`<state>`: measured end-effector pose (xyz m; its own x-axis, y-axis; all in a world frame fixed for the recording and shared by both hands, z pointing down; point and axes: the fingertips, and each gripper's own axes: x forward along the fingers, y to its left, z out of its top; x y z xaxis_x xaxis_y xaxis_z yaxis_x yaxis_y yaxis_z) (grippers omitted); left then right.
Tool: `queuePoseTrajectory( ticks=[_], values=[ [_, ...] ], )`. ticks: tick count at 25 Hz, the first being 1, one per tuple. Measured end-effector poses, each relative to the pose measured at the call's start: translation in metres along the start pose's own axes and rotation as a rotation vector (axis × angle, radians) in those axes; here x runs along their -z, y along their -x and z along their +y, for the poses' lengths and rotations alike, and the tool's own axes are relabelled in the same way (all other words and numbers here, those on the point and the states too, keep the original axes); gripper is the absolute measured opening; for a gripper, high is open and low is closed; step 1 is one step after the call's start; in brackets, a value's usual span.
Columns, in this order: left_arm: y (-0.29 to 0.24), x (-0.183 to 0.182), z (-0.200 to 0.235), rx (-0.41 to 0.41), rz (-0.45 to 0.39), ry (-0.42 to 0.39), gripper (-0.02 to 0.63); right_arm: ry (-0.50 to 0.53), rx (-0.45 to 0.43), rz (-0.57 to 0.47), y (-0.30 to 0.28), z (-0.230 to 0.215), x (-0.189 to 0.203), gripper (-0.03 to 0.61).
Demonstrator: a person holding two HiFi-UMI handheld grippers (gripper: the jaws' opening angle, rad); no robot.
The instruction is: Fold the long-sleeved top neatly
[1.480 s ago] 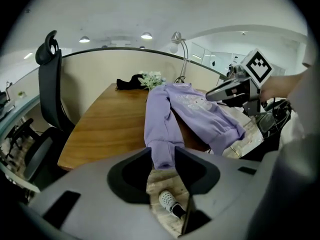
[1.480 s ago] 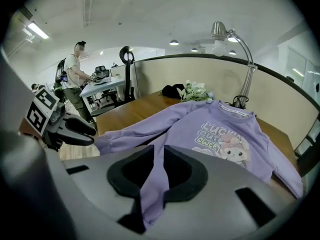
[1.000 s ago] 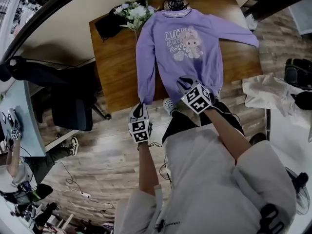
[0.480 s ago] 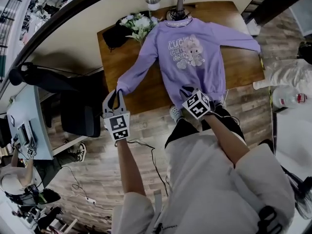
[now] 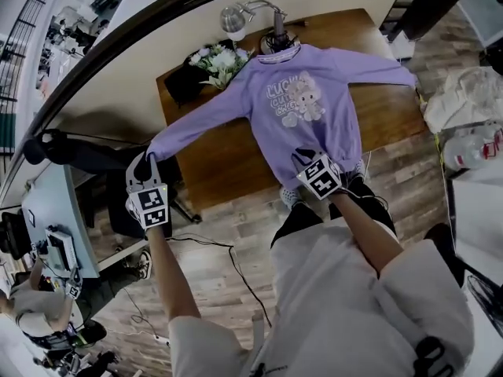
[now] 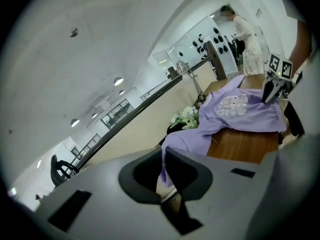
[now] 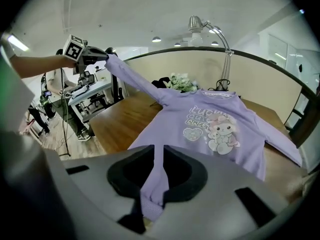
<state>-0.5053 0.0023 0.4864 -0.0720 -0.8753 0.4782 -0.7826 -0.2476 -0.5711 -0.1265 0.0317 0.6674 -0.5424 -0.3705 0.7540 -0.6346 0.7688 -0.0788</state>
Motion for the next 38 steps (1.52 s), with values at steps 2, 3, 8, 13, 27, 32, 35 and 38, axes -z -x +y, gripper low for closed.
queuePoseTrajectory(
  ticks=[2,3,8,13,27,32,35,38],
  values=[
    [-0.006,0.008,0.008,-0.001,0.012,0.008,0.037,-0.015,-0.008,-0.010,0.002,0.000,0.003,0.064],
    [-0.011,0.013,0.010,0.002,0.020,0.014,0.037,-0.030,-0.010,-0.015,0.005,-0.001,0.006,0.064],
    [-0.036,0.056,0.012,0.014,0.072,0.085,0.037,-0.103,0.042,-0.011,0.026,-0.028,0.031,0.064],
    [-0.034,0.091,0.018,0.005,0.152,0.195,0.051,-0.157,0.074,0.016,0.034,-0.040,0.056,0.064],
    [-0.003,0.061,-0.076,-0.012,0.130,0.387,0.052,-0.293,0.179,-0.038,0.092,-0.125,0.098,0.071],
    [-0.001,0.000,-0.161,0.048,0.054,0.482,0.052,-0.332,0.211,-0.033,0.122,-0.150,0.139,0.072],
    [0.003,-0.028,-0.212,0.097,0.031,0.518,0.052,-0.320,0.219,-0.034,0.137,-0.158,0.156,0.072],
    [0.007,-0.043,-0.261,0.145,0.035,0.542,0.052,-0.294,0.225,-0.042,0.147,-0.164,0.168,0.072]
  ],
)
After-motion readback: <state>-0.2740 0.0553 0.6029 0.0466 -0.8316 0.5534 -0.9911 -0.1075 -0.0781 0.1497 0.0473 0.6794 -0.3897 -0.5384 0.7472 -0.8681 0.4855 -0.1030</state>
